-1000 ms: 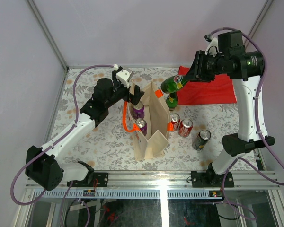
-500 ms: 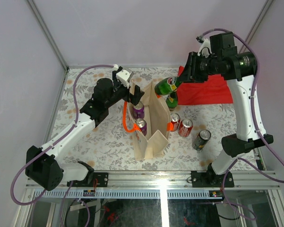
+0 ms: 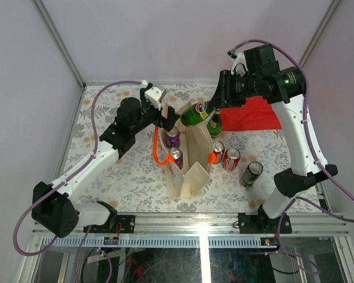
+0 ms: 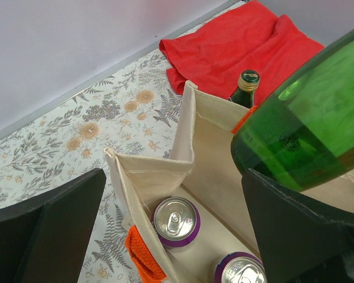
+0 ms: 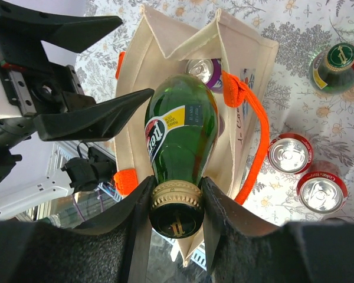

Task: Place the beverage into the canvas bag
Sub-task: Place the drink in the canvas bag.

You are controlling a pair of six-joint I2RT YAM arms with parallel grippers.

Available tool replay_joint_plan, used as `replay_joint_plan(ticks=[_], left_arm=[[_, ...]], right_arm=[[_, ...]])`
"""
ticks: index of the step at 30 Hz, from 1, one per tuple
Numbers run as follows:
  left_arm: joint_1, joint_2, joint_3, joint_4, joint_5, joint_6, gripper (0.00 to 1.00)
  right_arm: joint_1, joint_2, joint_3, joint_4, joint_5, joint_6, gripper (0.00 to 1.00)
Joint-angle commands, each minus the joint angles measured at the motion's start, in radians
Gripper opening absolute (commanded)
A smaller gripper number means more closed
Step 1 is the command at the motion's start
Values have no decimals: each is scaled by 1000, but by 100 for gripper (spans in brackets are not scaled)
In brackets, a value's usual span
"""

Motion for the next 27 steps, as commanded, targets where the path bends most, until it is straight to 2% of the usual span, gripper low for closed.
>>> replay_joint_plan(ticks=[1, 27], left_arm=[[-4, -2, 8, 25, -15, -14, 100], [-3, -9, 5, 17, -21, -15, 100]], right_arm=[[12, -26, -16, 168, -27, 28, 0], [60, -26, -182, 205, 83, 2, 0]])
